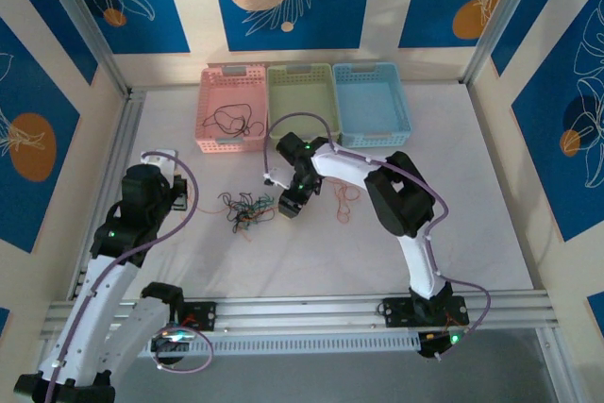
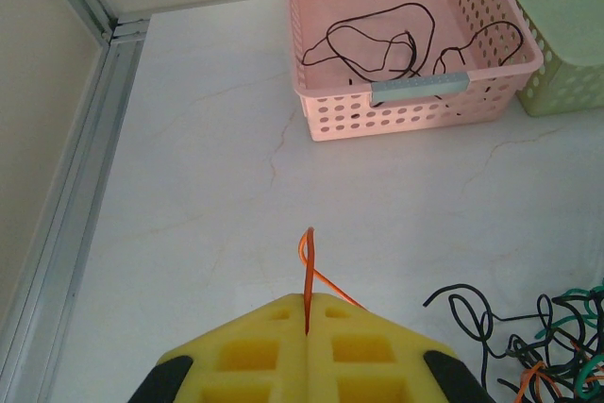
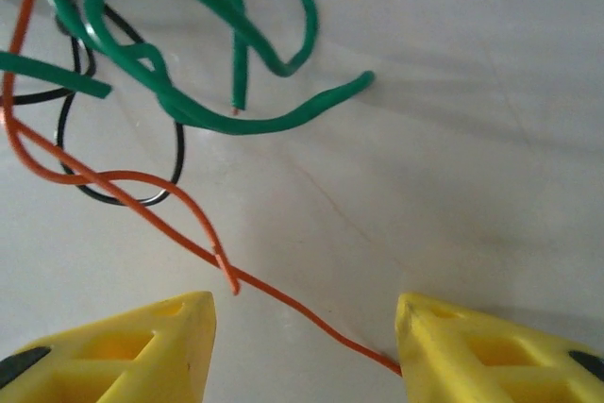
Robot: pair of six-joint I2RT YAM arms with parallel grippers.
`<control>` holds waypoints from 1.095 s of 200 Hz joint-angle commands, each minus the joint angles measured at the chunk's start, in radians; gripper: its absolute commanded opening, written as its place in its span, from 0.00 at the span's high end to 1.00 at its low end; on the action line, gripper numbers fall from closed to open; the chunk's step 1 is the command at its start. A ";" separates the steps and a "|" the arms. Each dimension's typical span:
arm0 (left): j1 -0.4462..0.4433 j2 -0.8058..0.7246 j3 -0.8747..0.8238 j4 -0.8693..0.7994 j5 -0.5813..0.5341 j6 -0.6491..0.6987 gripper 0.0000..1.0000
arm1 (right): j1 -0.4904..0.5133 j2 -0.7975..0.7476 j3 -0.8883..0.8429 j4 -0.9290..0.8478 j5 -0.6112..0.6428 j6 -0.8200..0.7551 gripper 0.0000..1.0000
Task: Untangle the cables
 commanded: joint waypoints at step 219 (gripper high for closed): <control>0.013 -0.067 0.019 -0.007 -0.213 -0.008 1.00 | -0.671 -0.890 -0.646 0.596 -0.033 0.785 1.00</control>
